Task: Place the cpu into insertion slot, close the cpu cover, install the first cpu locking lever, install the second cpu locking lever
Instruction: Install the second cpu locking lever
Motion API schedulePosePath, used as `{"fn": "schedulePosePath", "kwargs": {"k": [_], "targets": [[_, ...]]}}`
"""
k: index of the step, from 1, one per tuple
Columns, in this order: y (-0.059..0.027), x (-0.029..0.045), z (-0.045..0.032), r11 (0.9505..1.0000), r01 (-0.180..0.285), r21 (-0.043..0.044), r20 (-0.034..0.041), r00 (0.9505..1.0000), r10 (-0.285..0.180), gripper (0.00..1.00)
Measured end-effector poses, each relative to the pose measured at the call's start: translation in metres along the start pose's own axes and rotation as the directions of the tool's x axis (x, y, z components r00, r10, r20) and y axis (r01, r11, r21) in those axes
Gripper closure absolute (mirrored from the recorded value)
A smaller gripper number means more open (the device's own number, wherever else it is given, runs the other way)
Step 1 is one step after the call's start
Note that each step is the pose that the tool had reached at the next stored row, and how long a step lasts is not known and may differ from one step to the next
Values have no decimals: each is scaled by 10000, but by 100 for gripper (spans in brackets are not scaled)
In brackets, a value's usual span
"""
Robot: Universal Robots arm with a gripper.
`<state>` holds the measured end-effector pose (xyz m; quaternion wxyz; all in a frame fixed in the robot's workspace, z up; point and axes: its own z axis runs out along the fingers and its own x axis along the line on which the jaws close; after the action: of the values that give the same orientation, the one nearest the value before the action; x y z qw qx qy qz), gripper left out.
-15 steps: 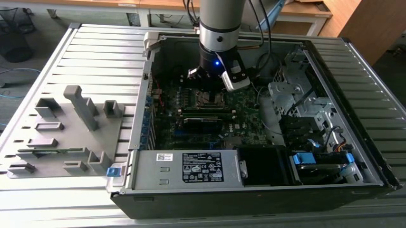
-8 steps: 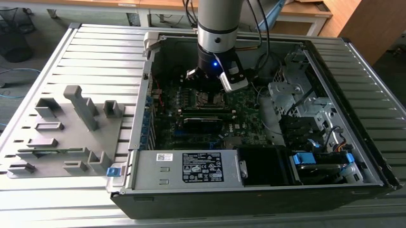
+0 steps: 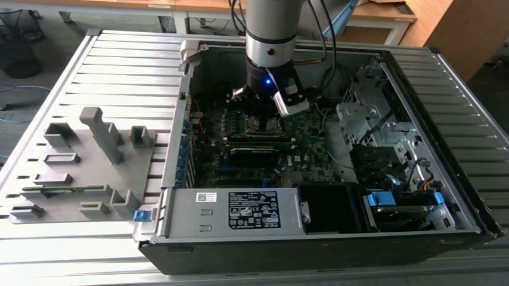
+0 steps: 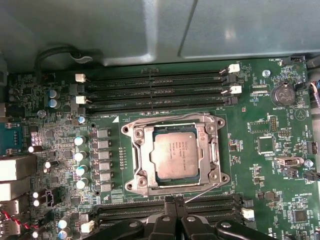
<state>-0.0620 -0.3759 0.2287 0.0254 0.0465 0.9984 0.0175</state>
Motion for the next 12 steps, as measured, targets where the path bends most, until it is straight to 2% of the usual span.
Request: {"fn": "schedulePosePath", "kwargs": {"k": [12], "targets": [[-1, 10, 11, 10000, -1, -4, 8, 10000, 1, 89]]}}
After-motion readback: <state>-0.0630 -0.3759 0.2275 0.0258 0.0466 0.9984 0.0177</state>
